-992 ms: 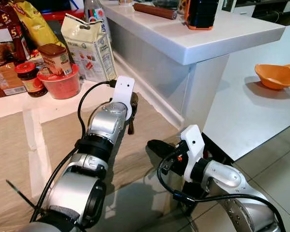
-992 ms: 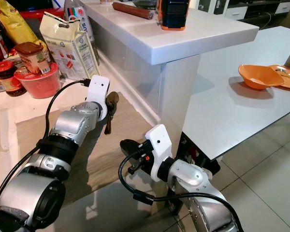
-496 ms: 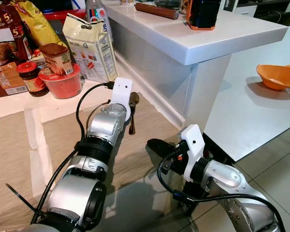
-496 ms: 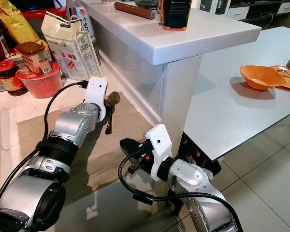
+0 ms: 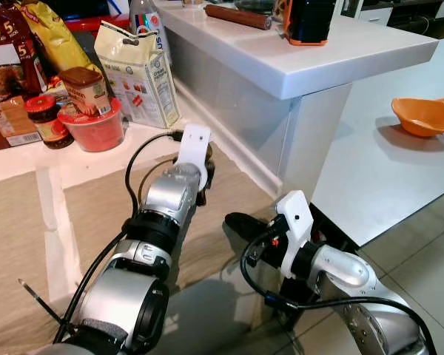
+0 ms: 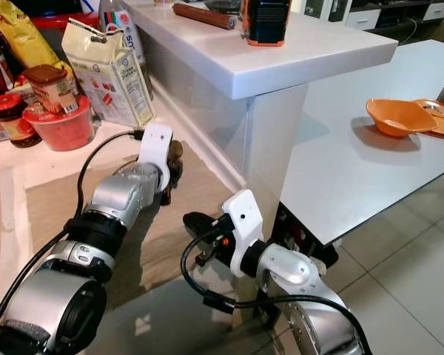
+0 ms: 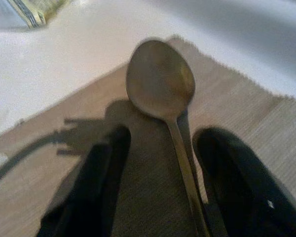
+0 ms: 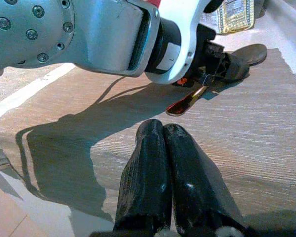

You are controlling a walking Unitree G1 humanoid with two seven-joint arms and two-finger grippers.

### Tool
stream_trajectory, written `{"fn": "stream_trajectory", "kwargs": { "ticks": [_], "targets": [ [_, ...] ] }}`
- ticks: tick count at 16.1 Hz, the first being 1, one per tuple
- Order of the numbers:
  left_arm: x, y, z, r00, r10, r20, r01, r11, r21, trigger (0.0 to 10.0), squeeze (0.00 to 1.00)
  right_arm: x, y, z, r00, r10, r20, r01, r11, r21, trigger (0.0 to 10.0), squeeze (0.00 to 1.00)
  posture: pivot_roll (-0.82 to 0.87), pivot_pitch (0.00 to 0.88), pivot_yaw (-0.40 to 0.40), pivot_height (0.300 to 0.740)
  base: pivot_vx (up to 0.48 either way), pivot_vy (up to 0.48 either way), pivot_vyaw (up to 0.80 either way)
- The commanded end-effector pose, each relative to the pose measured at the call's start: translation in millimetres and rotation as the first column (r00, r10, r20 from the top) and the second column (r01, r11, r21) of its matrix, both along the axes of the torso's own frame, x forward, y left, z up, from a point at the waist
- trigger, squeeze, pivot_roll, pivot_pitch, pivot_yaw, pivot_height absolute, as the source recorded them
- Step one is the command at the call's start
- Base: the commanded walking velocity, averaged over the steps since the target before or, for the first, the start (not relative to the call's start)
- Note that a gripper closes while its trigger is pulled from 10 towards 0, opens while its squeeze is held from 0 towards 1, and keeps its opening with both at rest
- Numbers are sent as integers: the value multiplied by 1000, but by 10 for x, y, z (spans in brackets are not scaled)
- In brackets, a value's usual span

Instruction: Setting the table

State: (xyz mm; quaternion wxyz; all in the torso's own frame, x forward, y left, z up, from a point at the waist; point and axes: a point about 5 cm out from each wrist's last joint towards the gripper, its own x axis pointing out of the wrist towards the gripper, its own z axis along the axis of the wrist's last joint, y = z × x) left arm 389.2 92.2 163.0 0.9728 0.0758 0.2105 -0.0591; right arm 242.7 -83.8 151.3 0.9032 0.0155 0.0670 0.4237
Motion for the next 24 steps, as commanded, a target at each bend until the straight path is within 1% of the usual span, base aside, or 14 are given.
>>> {"fn": "stream_trajectory", "kwargs": {
  "ticks": [1,3,6,8,9,11,13,24],
  "targets": [
    [-6,44,-94,999,21,-34,-20,1000,20,10000,0,-2,5,3,1000,-6,6,6,1000,-4,10000,0,-85,0,63,732,0,0,0],
    [2,87,-196,998,31,-52,-31,1000,1,10000,0,-1,6,5,1000,-6,7,6,1000,-4,10000,0,-88,0,63,732,0,0,0],
    [-9,79,-258,997,27,-73,-28,1000,-4,10000,0,-3,-2,7,1000,-10,7,10,1000,-4,10000,0,-94,0,63,732,0,0,0],
    [-25,92,-335,992,39,-121,-43,999,-29,10000,0,-3,-5,7,1000,-11,6,11,1000,-4,10000,0,-94,0,62,732,0,0,0],
    [-34,93,-372,990,29,-140,-35,999,-40,0,0,-5,-5,8,1000,-10,6,10,1000,-4,10000,0,-94,0,62,732,0,0,0],
    [-43,106,-413,988,13,-152,-21,998,-52,0,0,-6,-7,8,1000,-10,6,10,1000,-4,10000,0,-92,0,60,732,0,0,0],
    [-45,125,-434,988,6,-157,-13,999,-39,0,0,-9,-6,8,1000,-10,5,10,1000,-4,10000,0,-92,0,60,732,0,0,0],
    [-45,125,-434,988,6,-157,-13,999,-39,0,0,-9,-6,8,1000,-10,5,10,1000,-4,10000,0,-92,0,60,732,0,0,0]
  ]
}}
